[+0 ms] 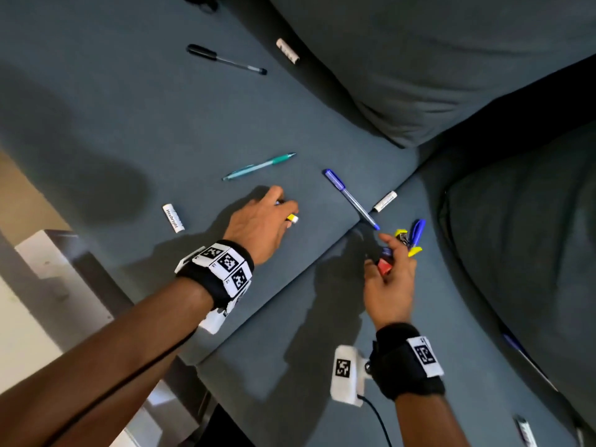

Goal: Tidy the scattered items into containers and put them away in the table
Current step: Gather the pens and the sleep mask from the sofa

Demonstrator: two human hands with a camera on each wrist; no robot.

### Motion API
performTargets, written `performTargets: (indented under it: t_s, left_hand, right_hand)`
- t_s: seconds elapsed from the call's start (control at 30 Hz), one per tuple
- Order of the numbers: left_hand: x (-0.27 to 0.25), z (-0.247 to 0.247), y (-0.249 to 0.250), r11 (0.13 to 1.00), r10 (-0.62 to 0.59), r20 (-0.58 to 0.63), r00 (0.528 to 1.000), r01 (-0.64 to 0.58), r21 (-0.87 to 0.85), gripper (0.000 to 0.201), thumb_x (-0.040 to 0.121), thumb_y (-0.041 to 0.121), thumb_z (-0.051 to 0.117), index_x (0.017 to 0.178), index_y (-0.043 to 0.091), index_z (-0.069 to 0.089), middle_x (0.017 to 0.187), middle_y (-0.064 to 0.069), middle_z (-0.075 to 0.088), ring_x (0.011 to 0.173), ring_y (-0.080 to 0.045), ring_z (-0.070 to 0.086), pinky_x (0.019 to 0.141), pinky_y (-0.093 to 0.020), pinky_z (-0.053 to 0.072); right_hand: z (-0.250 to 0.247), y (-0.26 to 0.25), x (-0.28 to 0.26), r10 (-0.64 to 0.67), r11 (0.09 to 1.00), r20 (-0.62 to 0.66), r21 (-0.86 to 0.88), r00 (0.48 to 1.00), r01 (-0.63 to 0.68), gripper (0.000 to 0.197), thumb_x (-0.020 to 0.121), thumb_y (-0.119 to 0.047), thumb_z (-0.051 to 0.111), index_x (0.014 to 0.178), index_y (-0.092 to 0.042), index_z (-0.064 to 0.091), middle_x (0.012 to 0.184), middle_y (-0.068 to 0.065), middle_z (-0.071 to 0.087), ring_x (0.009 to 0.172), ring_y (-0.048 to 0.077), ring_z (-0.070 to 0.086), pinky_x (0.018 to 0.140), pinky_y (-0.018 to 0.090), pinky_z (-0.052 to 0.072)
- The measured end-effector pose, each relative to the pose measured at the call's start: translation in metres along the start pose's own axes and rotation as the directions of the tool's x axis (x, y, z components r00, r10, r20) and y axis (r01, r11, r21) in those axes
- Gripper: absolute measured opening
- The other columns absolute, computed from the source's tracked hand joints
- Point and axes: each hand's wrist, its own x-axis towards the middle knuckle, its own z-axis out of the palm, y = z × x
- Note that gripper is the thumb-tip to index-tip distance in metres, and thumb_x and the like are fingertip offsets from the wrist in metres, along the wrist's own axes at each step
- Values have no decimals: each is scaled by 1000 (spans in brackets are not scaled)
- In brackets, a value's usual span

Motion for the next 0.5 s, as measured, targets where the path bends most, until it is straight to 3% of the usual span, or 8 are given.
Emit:
performTargets:
  t_s: [0.07,0.17,0.3,0.43,0.5]
  left_hand:
    - [1,-2,6,1000,-6,-5,1000,6,24,9,93,25,51,102,25,51,106,-2,45,81,-35,56,64,-44,50]
    - [-7,-5,10,989,-44,-65,997,35,-143,7,89,22,53,95,23,49,96,0,53,83,-34,58,64,-42,48]
    - [-33,-9,10,928,-106,-167,980,38,-370,15,86,22,59,96,22,47,78,-1,60,76,-34,58,63,-42,46]
    - [-61,-10,-7,920,-86,-188,978,5,-392,36,88,21,55,122,31,46,97,2,67,90,-23,61,75,-36,50]
    - [-73,-10,-24,906,-130,-254,959,11,-423,35,87,18,56,121,27,55,101,4,68,92,-17,60,80,-32,49]
  right_hand:
    - [3,-4,-2,-36,999,48,23,998,35,51,86,2,57,125,-31,55,117,7,45,102,15,57,96,39,49]
    - [15,-16,3,-50,998,165,53,985,42,51,83,-10,56,119,-45,54,113,1,48,97,11,56,93,46,51]
    - [40,-36,9,-125,992,320,27,939,123,49,82,-12,56,123,-39,54,118,-5,47,104,-2,52,99,42,48]
    - [65,-56,11,-191,959,401,-121,896,258,51,84,-8,61,126,-37,54,113,-7,48,104,-3,53,98,35,47]
    - [74,-66,11,-210,939,406,-169,889,299,51,84,-10,61,126,-38,54,112,-8,49,106,2,55,94,32,47]
